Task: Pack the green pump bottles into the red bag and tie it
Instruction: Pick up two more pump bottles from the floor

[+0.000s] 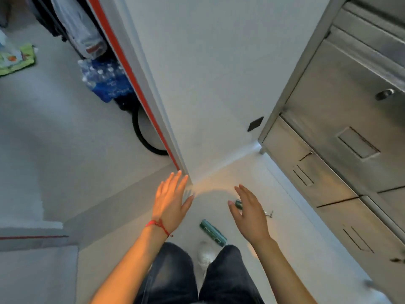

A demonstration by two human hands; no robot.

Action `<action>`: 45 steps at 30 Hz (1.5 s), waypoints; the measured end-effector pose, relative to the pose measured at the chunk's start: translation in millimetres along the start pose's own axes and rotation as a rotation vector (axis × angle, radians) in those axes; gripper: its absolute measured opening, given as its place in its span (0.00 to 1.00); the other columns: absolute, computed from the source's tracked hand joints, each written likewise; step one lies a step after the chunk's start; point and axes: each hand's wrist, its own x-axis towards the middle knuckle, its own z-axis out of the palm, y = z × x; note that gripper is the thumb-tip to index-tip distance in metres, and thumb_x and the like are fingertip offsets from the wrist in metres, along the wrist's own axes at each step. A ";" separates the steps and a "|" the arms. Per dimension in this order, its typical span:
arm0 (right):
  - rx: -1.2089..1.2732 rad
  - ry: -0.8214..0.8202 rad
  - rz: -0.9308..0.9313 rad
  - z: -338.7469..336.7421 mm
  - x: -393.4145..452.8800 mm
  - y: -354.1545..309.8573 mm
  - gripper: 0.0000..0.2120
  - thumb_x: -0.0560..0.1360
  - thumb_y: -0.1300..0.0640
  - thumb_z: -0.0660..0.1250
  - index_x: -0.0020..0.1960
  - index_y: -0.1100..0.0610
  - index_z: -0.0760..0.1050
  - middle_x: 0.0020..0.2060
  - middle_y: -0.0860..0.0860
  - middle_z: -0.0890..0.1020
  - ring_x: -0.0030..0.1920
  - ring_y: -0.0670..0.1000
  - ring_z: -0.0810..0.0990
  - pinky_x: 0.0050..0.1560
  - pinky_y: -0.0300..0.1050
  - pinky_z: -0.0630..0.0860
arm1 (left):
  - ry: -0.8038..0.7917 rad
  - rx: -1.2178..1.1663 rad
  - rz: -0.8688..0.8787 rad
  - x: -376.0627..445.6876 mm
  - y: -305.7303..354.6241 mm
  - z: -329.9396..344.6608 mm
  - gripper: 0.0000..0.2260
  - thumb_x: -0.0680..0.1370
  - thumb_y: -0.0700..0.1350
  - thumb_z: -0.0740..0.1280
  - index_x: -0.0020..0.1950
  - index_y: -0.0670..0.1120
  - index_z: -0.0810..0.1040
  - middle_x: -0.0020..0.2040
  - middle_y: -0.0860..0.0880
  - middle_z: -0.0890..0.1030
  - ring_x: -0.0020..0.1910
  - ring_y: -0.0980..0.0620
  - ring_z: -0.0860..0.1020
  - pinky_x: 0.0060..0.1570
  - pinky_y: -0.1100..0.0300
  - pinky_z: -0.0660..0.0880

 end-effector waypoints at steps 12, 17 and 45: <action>0.145 0.450 0.635 -11.0 -30.2 50.1 0.24 0.78 0.49 0.60 0.71 0.55 0.63 0.72 0.53 0.66 0.71 0.52 0.63 0.67 0.39 0.55 | -0.341 0.100 0.672 127.5 69.0 45.7 0.24 0.75 0.47 0.66 0.68 0.41 0.65 0.70 0.38 0.66 0.70 0.38 0.62 0.66 0.42 0.61; 0.276 0.727 0.969 10.1 -44.3 44.7 0.23 0.77 0.51 0.62 0.69 0.58 0.65 0.70 0.56 0.69 0.70 0.55 0.66 0.68 0.48 0.63 | -0.494 0.139 0.966 164.0 88.7 64.6 0.24 0.75 0.47 0.65 0.69 0.42 0.64 0.70 0.39 0.65 0.70 0.39 0.62 0.67 0.42 0.62; 1.061 0.884 1.577 453.7 25.2 272.4 0.22 0.76 0.48 0.62 0.68 0.55 0.66 0.67 0.54 0.71 0.65 0.53 0.70 0.64 0.49 0.66 | -0.802 0.101 1.268 148.9 -23.8 497.4 0.23 0.75 0.50 0.58 0.64 0.37 0.69 0.64 0.35 0.72 0.64 0.37 0.69 0.64 0.43 0.66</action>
